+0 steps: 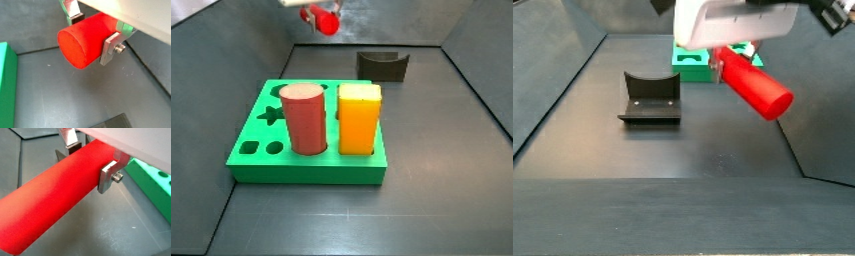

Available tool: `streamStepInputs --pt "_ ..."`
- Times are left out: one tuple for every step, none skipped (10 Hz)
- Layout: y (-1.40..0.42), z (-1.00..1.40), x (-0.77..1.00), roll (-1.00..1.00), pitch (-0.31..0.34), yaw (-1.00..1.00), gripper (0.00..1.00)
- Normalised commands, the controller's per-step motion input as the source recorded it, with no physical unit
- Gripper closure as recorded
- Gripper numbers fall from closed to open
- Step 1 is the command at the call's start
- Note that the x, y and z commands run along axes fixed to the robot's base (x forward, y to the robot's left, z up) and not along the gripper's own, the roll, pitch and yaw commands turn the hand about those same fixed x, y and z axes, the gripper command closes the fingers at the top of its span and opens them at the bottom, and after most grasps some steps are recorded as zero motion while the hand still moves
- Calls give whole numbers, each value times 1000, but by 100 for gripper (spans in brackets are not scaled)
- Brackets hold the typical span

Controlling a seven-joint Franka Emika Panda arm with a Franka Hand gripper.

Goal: Pick up the round object. Move up. Place the round object on the fixture. Regrasp the round object. Move to above the board. Insert the round object.
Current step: Place the round object on the fixture.

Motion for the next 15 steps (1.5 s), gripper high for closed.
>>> streamStepInputs --pt "5 1000 -35 87 40 -11 100" --pt "4 930 -34 97 45 -4 100" --pt "2 739 -26 107 53 7 100" --pt "2 644 -20 110 57 14 100" --pt "1 401 -8 108 73 27 100" --pt "2 304 -3 110 82 32 100" --pt "-427 266 1000 -320 84 -1000 100" --pt "-426 235 1000 -323 90 -1000 100" --pt "-362 209 1000 -385 119 -1000 100" --pt "-317 186 1000 -462 139 -1000 100" --pt "-284 164 1000 -452 140 -890 100" --pt "-258 150 1000 -392 121 -721 100" --pt "-218 125 1000 -286 81 -433 100" --pt "-196 114 1000 -226 61 -287 100" --pt "-167 98 1000 -181 58 -167 100"
